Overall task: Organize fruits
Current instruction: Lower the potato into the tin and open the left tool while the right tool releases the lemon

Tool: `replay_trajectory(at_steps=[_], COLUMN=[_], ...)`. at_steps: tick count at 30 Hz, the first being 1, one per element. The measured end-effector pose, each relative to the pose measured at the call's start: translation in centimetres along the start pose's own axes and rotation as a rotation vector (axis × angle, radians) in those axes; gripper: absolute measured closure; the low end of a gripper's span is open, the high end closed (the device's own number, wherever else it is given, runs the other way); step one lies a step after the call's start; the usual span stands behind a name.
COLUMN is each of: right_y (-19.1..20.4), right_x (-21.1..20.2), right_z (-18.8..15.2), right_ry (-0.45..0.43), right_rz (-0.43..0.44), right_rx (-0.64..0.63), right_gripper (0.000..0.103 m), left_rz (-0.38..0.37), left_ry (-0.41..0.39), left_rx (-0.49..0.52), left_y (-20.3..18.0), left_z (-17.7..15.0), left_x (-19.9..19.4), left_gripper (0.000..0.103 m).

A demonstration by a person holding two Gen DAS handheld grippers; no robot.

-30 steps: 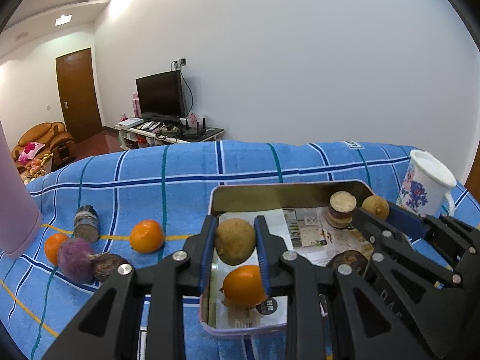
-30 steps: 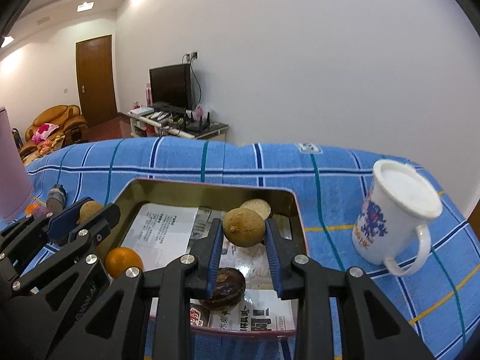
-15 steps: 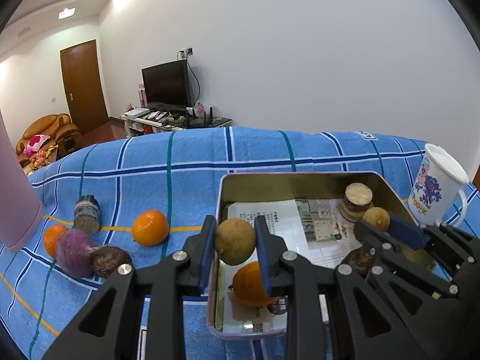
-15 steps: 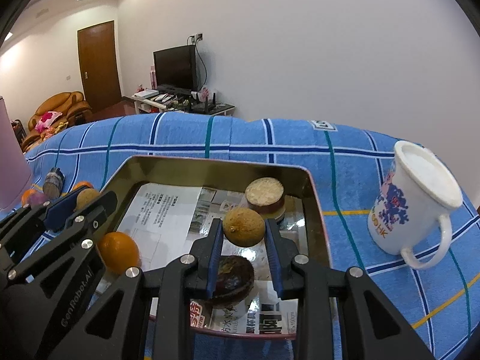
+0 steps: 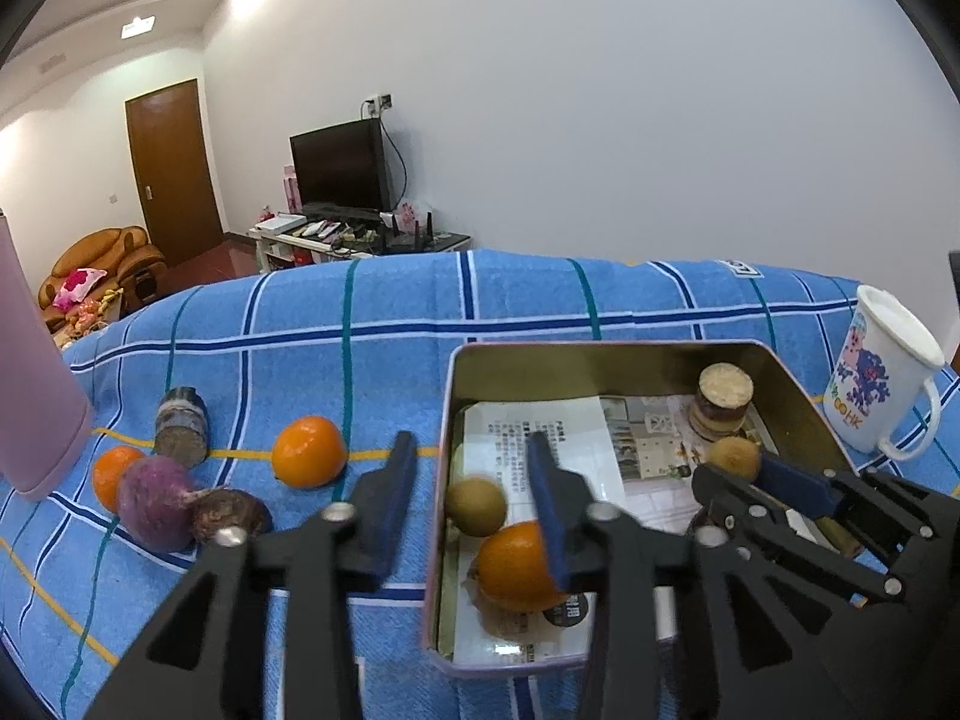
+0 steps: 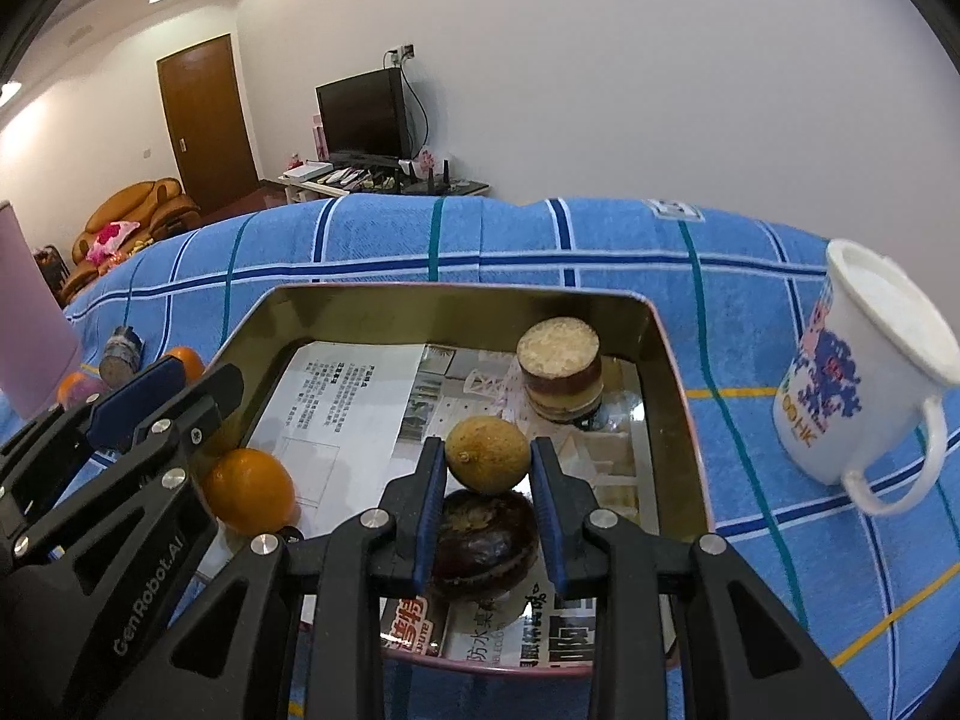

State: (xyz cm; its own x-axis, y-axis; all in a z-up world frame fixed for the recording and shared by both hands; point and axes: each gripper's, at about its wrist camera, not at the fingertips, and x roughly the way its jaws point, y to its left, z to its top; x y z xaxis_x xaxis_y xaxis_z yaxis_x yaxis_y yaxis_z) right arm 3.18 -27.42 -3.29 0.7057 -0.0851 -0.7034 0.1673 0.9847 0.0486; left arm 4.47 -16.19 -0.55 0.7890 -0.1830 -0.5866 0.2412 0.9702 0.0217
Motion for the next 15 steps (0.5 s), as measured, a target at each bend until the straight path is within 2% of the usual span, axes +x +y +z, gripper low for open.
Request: replay_trajectory(at_steps=[2,7,12,13,15], right_y=[0.0,-0.4,-0.8,-0.9,-1.4], right_x=[0.1,-0.2,-0.5,-0.7,-1.2], right_z=[0.1,0.0,0.1,0.1,0.1], right_ry=[0.005,-0.007,-0.020,-0.026,-0.054], right_rz=[0.010,0.029,0.043,0.046,0.052], right_rx=[0.011,0.036,0.061,0.066,0.081], right_gripper=[0.072,0.071,0.069,0.068,0.059], left_rz=[0.013,0.053,0.092,0.098,0.103], left_ry=[-0.013,-0.048,-0.073,-0.081,-0.093], left_rx=[-0.005,-0.022,-0.052,-0.060,-0.083], left_y=[0.1,0.7,1.7,1.9,2.4], left_z=[-0.1,-0.1,-0.1,-0.1,0.1], left_x=[-0.3,-1.0,-1.4,-1.6,-1.8], left_gripper=[0.040,0.026,0.005,0.004,0.001])
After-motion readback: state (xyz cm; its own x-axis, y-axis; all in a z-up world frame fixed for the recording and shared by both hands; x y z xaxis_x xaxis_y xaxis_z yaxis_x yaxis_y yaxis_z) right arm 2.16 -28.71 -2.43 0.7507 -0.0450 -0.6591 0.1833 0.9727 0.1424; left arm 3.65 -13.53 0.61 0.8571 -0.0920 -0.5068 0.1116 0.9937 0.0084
